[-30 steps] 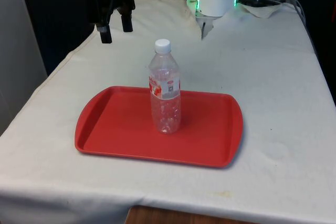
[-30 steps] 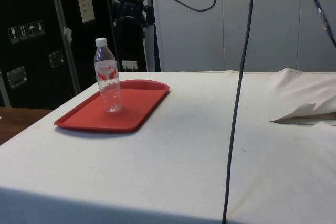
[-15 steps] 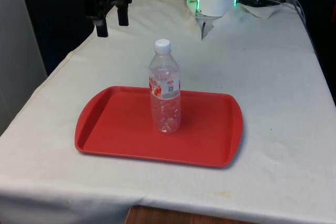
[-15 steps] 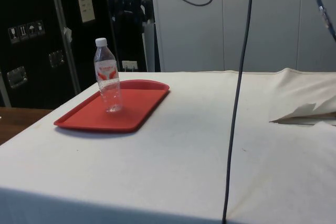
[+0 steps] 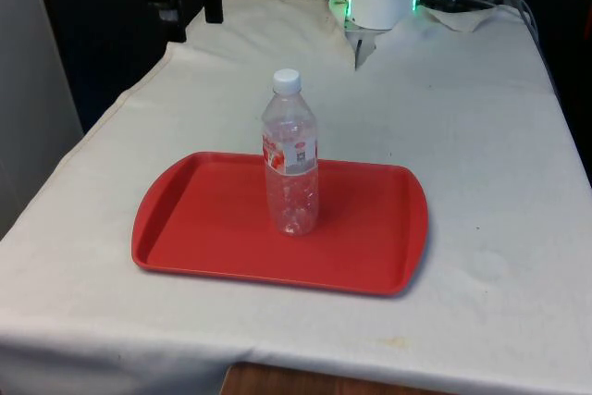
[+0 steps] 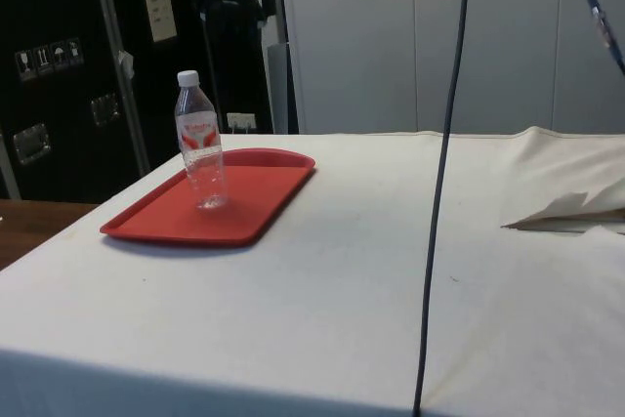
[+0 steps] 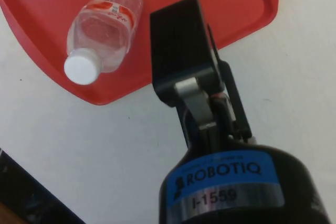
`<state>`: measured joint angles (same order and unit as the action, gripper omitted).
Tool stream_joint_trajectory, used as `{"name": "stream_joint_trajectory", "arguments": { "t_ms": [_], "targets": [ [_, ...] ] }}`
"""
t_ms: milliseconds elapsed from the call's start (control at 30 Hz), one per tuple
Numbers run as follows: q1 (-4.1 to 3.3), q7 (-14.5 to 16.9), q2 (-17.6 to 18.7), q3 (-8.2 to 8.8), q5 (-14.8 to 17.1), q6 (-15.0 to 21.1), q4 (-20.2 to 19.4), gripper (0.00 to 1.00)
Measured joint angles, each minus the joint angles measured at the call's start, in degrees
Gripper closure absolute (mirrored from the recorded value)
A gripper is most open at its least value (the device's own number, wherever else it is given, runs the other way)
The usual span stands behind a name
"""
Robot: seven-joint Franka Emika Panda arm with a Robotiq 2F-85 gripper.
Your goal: Place the bottle upright on the tray.
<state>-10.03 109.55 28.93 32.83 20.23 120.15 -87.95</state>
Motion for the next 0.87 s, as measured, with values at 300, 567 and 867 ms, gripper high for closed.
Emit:
{"name": "stream_joint_trajectory", "arguments": {
  "t_ms": [300, 567, 867],
  "targets": [
    [0.0, -1.15, 0.06, 0.11, -2.46, -2.12, 2.12, 0.0],
    [-0.06, -2.23, 0.06, 0.11, -5.79, -3.61, 3.55, 0.0],
    [-0.29, -2.75, 0.06, 0.06, -6.76, -4.24, 3.84, 0.0]
  ]
}}
